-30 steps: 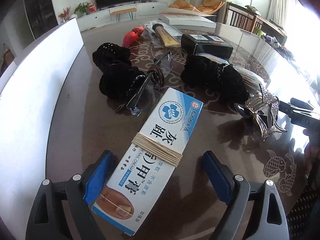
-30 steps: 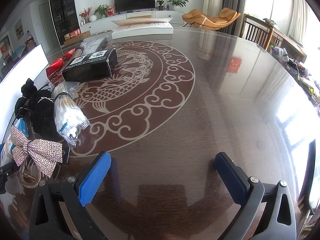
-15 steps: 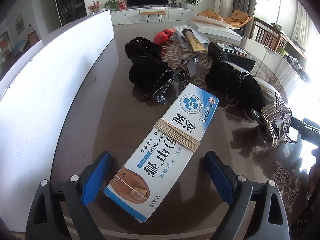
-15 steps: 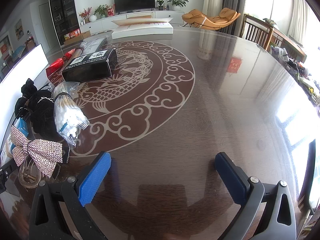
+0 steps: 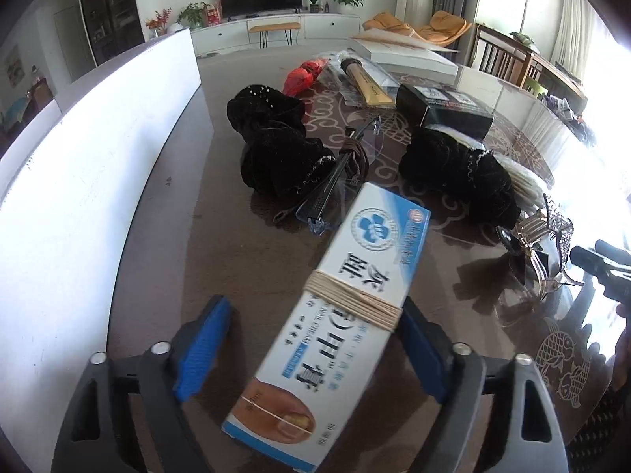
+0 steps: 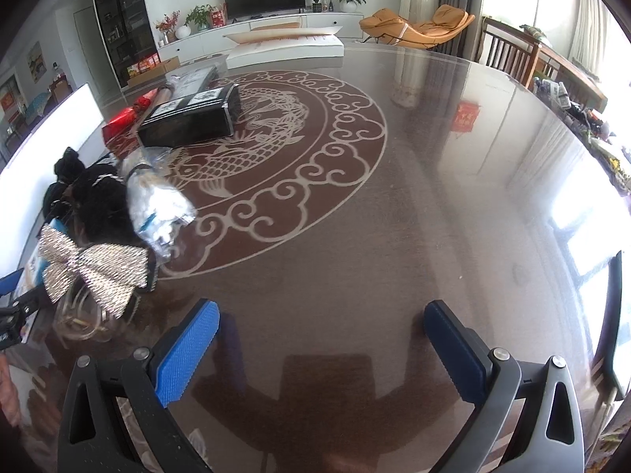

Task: Organize objects
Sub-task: 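Lift the cream box with the left tool while the right tool lifts the bow, then carry both items over the white bin and open both tools to drop them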

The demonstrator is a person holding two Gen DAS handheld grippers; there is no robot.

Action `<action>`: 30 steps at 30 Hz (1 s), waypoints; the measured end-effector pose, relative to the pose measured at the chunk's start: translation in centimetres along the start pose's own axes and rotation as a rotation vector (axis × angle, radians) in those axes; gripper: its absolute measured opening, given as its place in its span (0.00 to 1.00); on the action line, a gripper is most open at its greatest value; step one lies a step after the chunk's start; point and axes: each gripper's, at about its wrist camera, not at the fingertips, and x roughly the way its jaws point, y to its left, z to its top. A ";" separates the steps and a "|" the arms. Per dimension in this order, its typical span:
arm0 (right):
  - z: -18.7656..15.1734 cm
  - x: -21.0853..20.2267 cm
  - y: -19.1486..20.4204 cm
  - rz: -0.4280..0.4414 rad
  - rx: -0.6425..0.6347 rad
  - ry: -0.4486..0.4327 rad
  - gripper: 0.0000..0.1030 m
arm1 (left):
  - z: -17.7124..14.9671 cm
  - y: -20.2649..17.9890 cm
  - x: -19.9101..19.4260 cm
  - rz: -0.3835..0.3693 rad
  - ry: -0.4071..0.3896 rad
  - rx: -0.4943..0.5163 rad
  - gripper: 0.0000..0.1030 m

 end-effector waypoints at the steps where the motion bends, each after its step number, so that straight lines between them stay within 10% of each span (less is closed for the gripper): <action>1: -0.4 -0.7 0.4 0.059 0.005 -0.002 1.00 | -0.1 -0.1 -0.2 0.001 -0.011 0.009 0.47; 6: -2.4 -2.6 3.8 0.359 0.067 0.005 1.00 | -2.3 -0.2 -2.0 -0.024 -0.032 -0.009 0.41; 12: 1.2 0.3 8.9 0.383 0.071 0.001 0.96 | -4.3 0.5 -3.4 -0.044 -0.050 -0.040 0.41; 16: 0.8 0.3 8.7 0.384 0.098 0.009 0.36 | -4.6 1.5 -4.9 -0.088 -0.082 -0.070 0.41; 30: 0.0 -8.6 12.4 0.431 -0.087 -0.149 0.36 | -2.8 5.7 -13.5 -0.177 -0.252 -0.126 0.41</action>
